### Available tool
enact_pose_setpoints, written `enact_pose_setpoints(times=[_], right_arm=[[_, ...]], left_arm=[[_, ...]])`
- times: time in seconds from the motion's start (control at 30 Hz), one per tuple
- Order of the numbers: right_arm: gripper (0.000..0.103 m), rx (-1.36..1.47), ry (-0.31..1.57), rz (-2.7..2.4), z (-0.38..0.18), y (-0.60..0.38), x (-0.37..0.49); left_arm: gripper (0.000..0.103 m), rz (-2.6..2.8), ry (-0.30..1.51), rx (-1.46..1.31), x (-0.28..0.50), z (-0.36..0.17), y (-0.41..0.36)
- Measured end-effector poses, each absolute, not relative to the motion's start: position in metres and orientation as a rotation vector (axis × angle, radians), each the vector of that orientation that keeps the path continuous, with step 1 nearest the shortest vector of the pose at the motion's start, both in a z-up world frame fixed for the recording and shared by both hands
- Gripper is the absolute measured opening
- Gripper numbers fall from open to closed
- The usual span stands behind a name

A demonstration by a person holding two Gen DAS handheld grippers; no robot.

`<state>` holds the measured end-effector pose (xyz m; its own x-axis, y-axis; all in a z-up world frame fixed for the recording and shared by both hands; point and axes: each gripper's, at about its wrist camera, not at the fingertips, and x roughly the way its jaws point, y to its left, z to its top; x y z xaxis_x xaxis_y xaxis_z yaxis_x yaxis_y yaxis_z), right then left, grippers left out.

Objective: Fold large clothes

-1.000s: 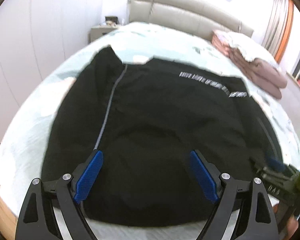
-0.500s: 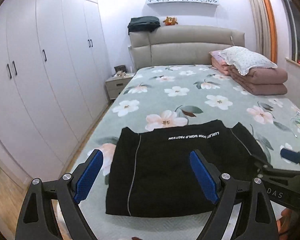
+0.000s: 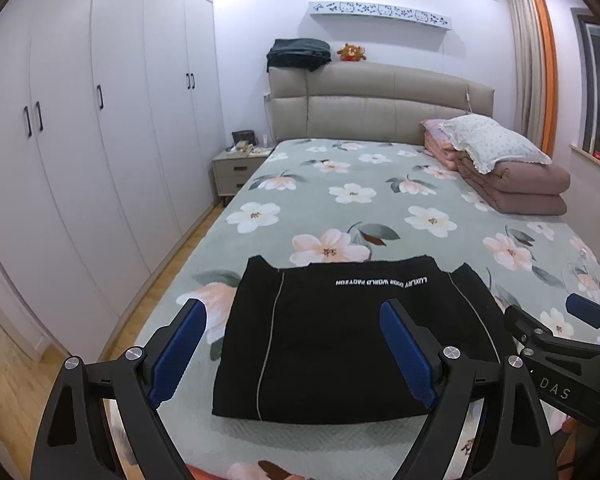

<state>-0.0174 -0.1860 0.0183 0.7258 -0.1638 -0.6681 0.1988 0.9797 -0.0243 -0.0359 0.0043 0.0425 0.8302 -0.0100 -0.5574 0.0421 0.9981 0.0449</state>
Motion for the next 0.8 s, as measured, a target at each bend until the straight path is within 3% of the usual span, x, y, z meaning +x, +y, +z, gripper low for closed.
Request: enact_pose_setpoints(times=[0.8], right_arm=[[0.093, 0.055, 0.78, -0.195, 0.005, -0.187, -0.023]], left_arm=[[0.089, 0.009, 0.597, 0.097, -0.042, 0.033, 0.0]])
